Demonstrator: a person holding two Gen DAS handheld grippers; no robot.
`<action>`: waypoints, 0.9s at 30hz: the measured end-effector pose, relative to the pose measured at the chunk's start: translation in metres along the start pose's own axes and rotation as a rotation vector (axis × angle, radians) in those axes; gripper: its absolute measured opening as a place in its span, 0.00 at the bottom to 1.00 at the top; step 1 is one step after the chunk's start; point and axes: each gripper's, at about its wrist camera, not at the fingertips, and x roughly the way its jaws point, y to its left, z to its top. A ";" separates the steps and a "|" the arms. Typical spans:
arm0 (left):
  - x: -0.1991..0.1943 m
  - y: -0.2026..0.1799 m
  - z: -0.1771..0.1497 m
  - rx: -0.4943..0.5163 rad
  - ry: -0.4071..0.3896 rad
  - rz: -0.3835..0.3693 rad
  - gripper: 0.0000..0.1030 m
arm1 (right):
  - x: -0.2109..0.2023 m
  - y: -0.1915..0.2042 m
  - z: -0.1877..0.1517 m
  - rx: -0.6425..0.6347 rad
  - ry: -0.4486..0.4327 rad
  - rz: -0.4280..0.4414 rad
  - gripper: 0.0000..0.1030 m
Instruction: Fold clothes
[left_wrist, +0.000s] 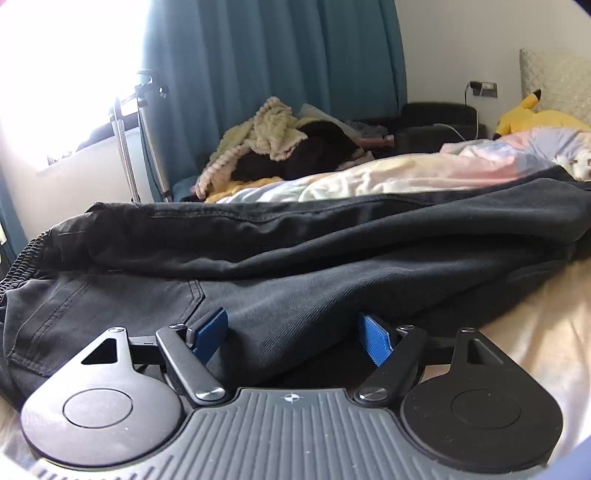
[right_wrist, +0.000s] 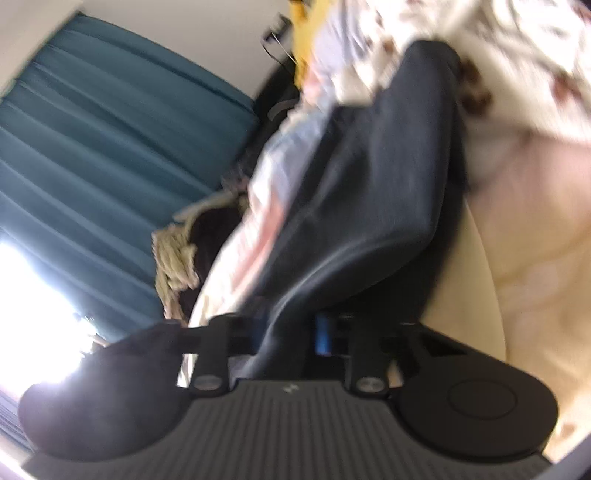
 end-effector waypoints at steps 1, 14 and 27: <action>0.001 0.001 0.000 -0.010 -0.012 -0.004 0.67 | 0.000 0.002 0.001 -0.007 -0.018 0.019 0.18; -0.026 0.050 0.012 -0.289 0.078 -0.113 0.06 | -0.020 0.012 0.017 -0.062 -0.048 -0.037 0.05; -0.018 0.060 0.007 -0.403 0.147 -0.124 0.29 | -0.058 -0.033 0.040 0.036 -0.099 -0.087 0.64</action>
